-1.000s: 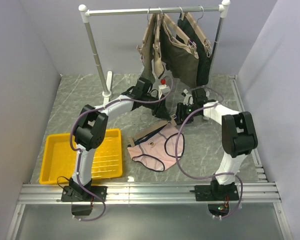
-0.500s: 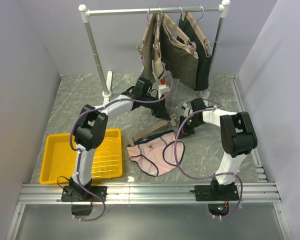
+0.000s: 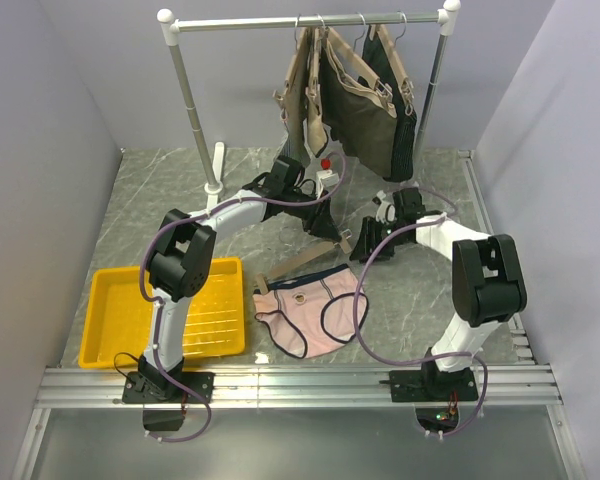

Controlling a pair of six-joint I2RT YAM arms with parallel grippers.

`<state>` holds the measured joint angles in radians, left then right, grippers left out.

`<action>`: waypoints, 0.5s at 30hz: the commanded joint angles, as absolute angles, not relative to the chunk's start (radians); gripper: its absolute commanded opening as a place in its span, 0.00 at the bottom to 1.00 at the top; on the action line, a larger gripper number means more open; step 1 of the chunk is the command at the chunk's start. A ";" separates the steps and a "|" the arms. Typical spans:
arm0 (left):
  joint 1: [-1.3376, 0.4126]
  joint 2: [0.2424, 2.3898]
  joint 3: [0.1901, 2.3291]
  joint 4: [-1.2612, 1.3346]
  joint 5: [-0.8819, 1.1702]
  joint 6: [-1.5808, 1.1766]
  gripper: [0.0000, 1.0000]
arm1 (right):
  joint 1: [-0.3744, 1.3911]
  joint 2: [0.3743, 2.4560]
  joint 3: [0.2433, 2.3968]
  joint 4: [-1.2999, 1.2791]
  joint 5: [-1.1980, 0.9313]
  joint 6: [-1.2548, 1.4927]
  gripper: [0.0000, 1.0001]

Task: Clip the underwear to the hanger

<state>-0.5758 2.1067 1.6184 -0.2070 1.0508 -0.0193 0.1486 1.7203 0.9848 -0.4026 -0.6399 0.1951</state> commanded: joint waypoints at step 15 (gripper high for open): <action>-0.569 2.115 1.647 -0.215 1.071 -0.011 0.00 | 0.210 1.813 1.009 -0.324 -0.652 0.236 0.47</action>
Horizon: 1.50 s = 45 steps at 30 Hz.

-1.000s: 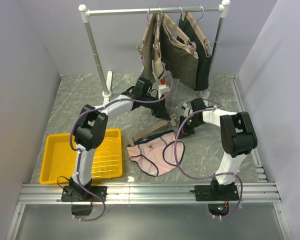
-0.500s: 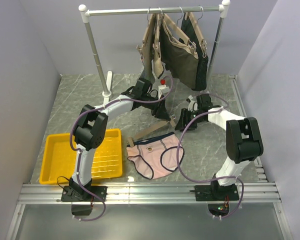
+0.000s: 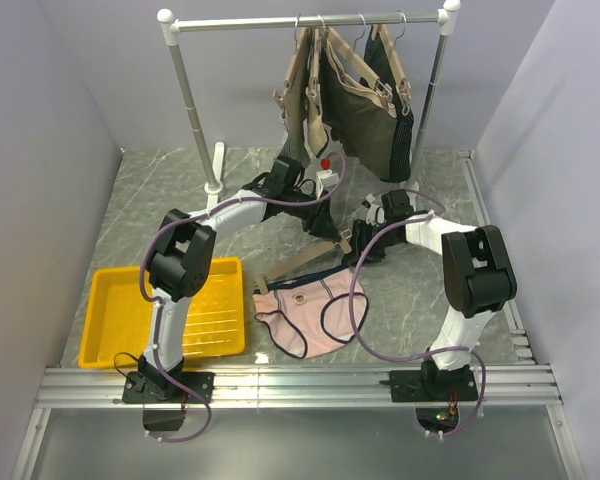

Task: Clip the underwear to the hanger

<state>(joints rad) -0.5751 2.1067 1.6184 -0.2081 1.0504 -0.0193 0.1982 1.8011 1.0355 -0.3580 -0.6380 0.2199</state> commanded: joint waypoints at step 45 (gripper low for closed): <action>-0.529 2.131 1.595 -0.213 1.203 -0.026 0.00 | 0.095 1.419 0.813 -0.216 -0.966 -0.146 0.38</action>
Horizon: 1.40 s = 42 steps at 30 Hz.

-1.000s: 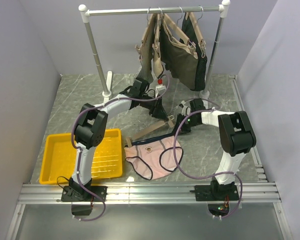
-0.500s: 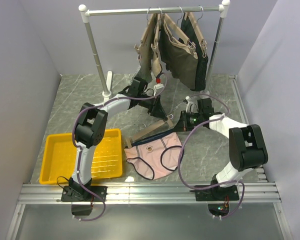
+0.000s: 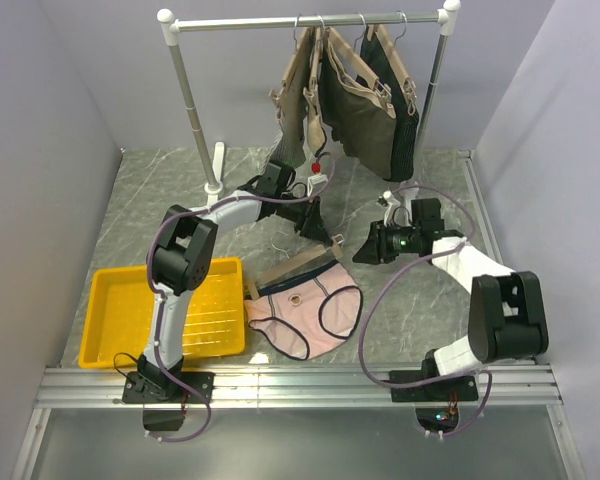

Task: Clip the underwear to the hanger

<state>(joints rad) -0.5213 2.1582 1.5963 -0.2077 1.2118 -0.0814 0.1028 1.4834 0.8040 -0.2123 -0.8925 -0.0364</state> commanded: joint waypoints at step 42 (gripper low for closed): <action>-0.575 2.068 1.578 -0.241 1.198 0.092 0.01 | 0.156 1.595 0.962 -0.137 -1.038 0.042 0.07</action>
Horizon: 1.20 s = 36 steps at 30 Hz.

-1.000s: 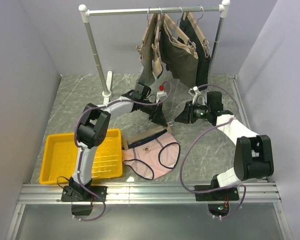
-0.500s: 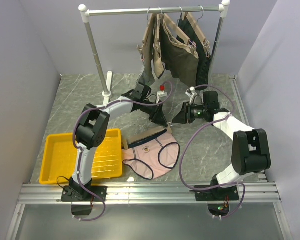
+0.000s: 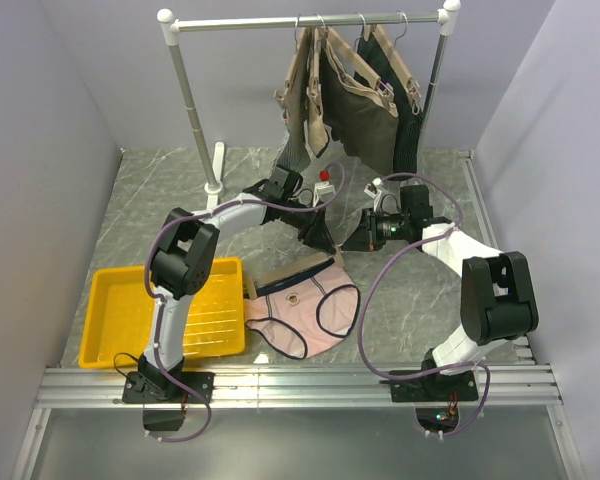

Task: Clip the underwear to the hanger

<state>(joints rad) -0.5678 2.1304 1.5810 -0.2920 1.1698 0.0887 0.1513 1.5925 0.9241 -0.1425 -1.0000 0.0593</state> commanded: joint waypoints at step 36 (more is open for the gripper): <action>-0.601 2.100 1.629 -0.287 1.175 0.114 0.05 | 0.164 1.539 0.945 -0.187 -1.095 -0.077 0.00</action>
